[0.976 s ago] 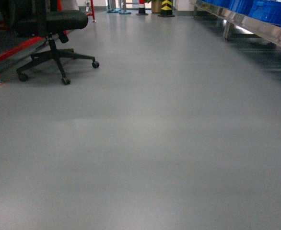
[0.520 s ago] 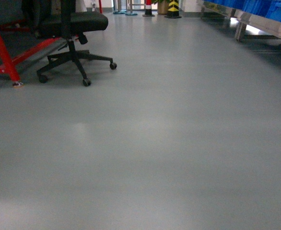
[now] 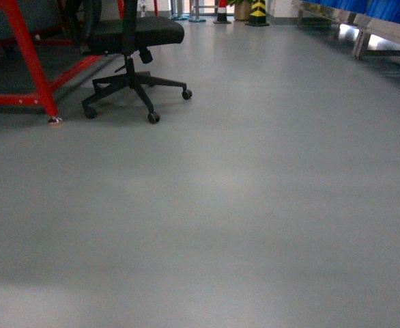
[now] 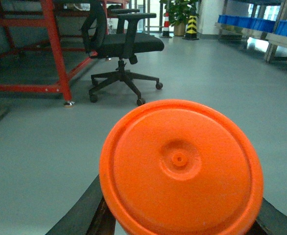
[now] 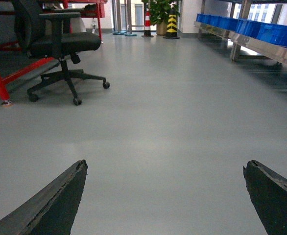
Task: Pick capacitor and pack into box
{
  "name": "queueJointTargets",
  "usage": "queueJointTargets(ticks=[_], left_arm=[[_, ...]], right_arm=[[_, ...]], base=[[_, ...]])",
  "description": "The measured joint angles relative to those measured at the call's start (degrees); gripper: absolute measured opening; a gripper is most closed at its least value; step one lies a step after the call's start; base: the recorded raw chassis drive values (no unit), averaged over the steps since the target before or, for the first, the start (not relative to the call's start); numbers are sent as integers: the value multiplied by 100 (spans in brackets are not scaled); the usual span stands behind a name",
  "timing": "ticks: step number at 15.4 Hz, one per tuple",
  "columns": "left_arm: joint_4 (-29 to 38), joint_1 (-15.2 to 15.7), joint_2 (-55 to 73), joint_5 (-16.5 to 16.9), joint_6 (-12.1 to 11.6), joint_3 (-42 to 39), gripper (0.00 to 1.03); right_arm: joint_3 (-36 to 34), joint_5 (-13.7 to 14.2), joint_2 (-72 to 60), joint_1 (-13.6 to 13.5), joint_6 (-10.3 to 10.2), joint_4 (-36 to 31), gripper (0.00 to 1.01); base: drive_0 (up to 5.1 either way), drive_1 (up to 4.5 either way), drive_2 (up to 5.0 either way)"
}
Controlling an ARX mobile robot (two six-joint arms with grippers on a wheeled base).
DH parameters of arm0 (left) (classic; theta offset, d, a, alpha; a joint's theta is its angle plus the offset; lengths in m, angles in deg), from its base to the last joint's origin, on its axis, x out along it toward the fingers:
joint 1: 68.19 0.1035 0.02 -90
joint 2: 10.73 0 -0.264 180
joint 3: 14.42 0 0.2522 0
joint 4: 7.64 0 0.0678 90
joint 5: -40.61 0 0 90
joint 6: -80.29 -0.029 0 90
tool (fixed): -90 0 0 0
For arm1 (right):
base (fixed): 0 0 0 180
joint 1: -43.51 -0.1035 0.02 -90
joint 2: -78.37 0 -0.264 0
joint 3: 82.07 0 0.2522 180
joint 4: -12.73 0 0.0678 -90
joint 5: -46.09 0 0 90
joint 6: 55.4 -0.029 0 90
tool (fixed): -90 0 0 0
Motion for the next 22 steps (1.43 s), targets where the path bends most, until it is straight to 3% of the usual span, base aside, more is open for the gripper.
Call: queueJointTargets(ticks=[22], left_arm=[[-2, 0, 0, 2, 0, 0, 44]], right_arm=[[0, 2, 0, 0, 0, 15, 98]], base=[[-492, 254, 254]])
